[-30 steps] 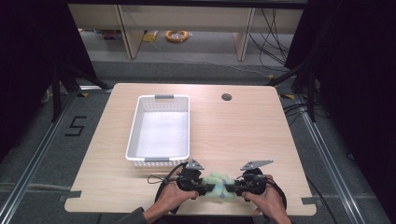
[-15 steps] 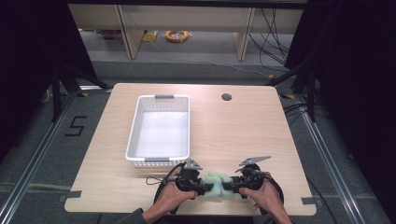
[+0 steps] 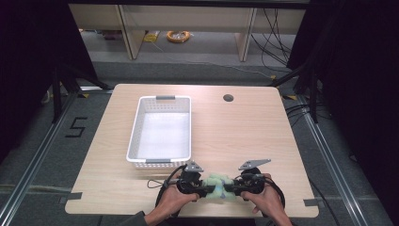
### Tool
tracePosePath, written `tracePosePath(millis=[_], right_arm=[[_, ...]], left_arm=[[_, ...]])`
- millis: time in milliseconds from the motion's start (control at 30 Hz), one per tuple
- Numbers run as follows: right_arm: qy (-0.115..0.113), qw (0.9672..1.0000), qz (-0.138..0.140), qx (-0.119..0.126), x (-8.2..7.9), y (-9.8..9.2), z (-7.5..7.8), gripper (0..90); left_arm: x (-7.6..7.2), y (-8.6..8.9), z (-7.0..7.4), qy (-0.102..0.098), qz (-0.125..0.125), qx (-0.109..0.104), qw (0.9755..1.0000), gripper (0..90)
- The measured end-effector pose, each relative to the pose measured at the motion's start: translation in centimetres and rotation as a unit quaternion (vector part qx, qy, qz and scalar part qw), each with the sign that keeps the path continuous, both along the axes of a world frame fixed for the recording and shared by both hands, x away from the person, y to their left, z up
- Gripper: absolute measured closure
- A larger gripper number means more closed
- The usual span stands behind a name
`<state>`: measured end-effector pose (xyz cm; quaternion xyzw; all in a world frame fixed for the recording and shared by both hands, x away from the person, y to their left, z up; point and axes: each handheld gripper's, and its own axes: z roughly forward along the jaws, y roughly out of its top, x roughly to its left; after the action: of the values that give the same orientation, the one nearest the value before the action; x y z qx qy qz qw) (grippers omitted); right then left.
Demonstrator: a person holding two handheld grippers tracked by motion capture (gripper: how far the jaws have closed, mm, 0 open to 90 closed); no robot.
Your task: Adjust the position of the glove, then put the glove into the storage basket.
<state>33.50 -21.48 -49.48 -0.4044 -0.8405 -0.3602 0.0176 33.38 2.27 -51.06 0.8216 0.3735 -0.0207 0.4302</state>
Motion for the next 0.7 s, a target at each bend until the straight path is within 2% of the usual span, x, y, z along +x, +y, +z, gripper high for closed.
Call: tracePosePath(millis=[67, 100, 133, 200, 233, 267, 400, 533, 600, 667, 700], right_arm=[[-0.002, 1.0, -0.002, -0.003, -0.1, 0.0, 0.1, 69.9], [-0.003, 1.0, 0.003, 0.003, -0.1, -0.2, 0.3, 70.5], [-0.007, 1.0, -0.003, 0.002, -0.2, -0.2, 0.3, 70.6], [-0.007, 1.0, 0.004, 0.004, -0.3, -0.4, 0.5, 70.9], [0.004, 1.0, -0.003, 0.009, -0.5, -0.3, 0.7, 71.0], [-0.01, 0.9999, 0.005, 0.007, -0.4, -0.4, 0.7, 71.1], [-0.017, 0.9998, 0.004, 0.012, -0.6, -0.4, 1.2, 71.3], [-0.025, 0.9995, 0.007, 0.016, -1.0, -0.4, 2.1, 71.3], [-0.031, 0.9993, 0.008, 0.018, -1.1, -0.4, 2.6, 71.3], [-0.031, 0.9993, 0.005, 0.022, -1.1, -0.3, 3.1, 71.3], [-0.015, 0.9995, 0.003, 0.027, -1.3, -0.1, 3.4, 71.3]], left_arm=[[0.0, 0.0, 0.1, -0.005, -0.004, 0.002, 1.0, 69.0], [-0.1, 0.0, 0.2, -0.002, -0.003, -0.006, 1.0, 69.9], [0.0, 0.1, 0.2, 0.001, -0.007, -0.005, 1.0, 70.2], [0.0, 0.2, 0.4, 0.004, -0.004, -0.006, 1.0, 70.9], [0.0, 0.2, 0.4, 0.005, -0.008, -0.01, 0.9999, 71.1], [-0.1, 0.2, 0.5, 0.004, -0.002, -0.013, 0.9999, 71.2], [-0.3, 0.4, 1.2, -0.003, -0.014, -0.016, 0.9998, 71.7], [-0.5, 0.6, 2.2, -0.011, -0.014, -0.022, 0.9996, 71.8], [-0.8, 0.7, 2.7, -0.013, -0.006, -0.03, 0.9994, 72.0], [-0.9, 1.1, 3.4, -0.017, -0.011, -0.025, 0.9995, 72.3], [-1.0, 1.2, 3.7, -0.018, -0.01, -0.027, 0.9994, 72.6]])
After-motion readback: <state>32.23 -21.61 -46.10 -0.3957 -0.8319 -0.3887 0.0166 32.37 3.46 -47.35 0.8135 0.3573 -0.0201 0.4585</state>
